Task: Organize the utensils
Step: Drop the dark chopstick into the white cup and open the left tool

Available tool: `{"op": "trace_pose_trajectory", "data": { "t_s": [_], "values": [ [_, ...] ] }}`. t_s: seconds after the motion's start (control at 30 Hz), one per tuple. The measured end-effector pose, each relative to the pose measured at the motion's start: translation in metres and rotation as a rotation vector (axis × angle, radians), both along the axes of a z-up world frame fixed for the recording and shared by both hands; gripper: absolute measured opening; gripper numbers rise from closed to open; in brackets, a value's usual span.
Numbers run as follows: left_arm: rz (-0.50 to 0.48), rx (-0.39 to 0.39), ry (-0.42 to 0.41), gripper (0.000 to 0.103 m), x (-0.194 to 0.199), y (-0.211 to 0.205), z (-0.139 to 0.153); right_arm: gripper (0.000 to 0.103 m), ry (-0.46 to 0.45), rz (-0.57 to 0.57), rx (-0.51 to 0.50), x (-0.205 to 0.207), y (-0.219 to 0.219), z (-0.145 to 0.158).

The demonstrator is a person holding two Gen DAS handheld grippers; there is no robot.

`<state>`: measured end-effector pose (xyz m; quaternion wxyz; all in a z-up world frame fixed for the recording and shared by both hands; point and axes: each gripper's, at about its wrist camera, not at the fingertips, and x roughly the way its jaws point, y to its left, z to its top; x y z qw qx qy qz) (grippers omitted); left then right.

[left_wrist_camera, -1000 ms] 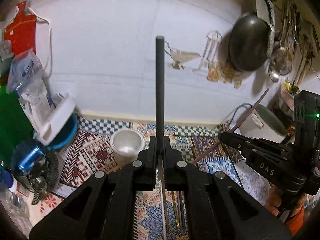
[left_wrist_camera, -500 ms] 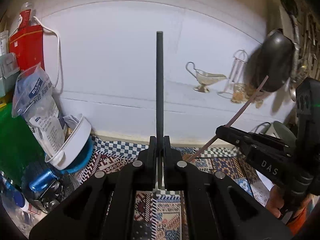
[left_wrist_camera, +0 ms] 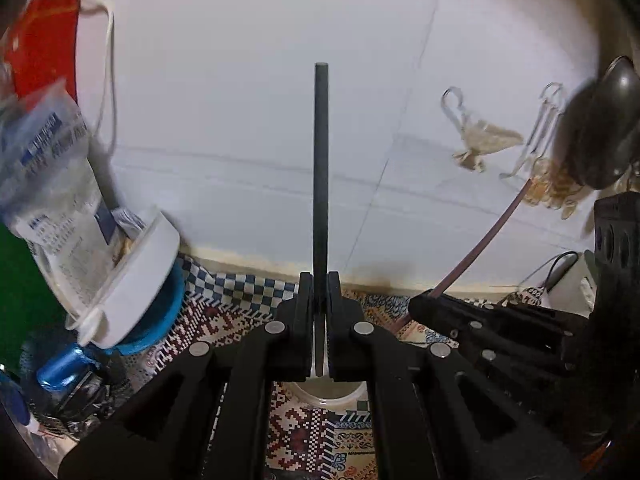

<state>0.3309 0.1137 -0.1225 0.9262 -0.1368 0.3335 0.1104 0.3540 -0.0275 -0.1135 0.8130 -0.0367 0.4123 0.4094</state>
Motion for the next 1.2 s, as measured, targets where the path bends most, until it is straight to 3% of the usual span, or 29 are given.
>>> {"op": "trace_pose_trajectory", "data": {
  "t_s": [0.27,0.5,0.7,0.93,1.2],
  "values": [
    [-0.001,-0.042,0.094,0.004,0.023,0.014,-0.046,0.005,0.059,0.018,-0.076,0.008,0.013,-0.033],
    [-0.004,-0.051,0.136,0.004,0.031,0.016,-0.059,0.006,0.071,0.031,-0.118,0.012,0.022,-0.044],
    [-0.007,-0.043,0.133,0.005,0.028,0.016,-0.052,0.006,0.056,0.032,-0.136,0.013,0.025,-0.042],
    [-0.006,-0.030,0.101,0.008,0.015,0.011,-0.034,0.019,0.031,0.026,-0.127,0.006,0.019,-0.024],
    [-0.004,0.014,0.035,0.024,-0.018,-0.007,0.002,0.020,-0.031,0.002,-0.081,-0.012,-0.007,0.010]
  ]
}}
